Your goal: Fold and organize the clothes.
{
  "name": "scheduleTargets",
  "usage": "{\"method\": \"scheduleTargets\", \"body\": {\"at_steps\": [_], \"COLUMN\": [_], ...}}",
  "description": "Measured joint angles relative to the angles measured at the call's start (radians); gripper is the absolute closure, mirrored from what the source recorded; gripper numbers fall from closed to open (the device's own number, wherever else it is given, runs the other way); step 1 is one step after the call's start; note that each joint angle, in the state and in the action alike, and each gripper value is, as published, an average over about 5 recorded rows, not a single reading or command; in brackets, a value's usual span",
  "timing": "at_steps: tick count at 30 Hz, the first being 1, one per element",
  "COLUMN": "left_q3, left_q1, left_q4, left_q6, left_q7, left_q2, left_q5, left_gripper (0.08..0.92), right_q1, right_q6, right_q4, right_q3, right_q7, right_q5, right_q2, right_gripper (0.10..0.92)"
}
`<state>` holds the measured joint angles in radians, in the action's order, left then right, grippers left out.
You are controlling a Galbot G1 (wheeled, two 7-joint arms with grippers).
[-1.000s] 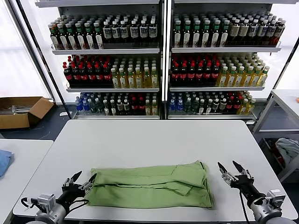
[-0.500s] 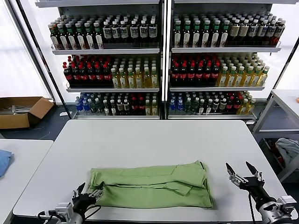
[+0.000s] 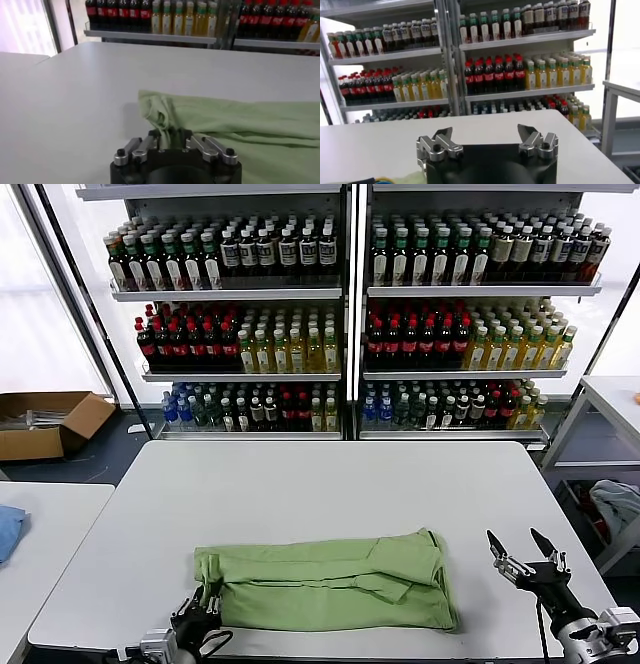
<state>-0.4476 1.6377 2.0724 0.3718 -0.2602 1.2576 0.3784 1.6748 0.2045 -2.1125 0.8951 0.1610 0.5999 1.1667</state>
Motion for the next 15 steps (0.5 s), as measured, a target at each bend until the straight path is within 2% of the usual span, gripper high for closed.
{"method": "scheduleTargets", "body": {"at_steps": [6,15], "left_q3": [-0.016,-0.157], "left_q1": [-0.005,0.002], "left_q4": [-0.012,-0.027], "left_q6": [-0.02,-0.03], "left_q7": [0.01,0.053], "left_q2": [-0.01,-0.071], "left_q5": [-0.017,0.018], "left_gripper": [0.898,0.909], "right_q1": [0.006,0.006], "right_q6": [-0.004,-0.006], "right_q4": [-0.006,-0.015], "right_q3": [0.004,0.015], "right_q7": [0.001,0.001], "right_q5": [0.005,0.02], "right_q2": [0.004,-0.004], "right_gripper": [0.203,0.203]}}
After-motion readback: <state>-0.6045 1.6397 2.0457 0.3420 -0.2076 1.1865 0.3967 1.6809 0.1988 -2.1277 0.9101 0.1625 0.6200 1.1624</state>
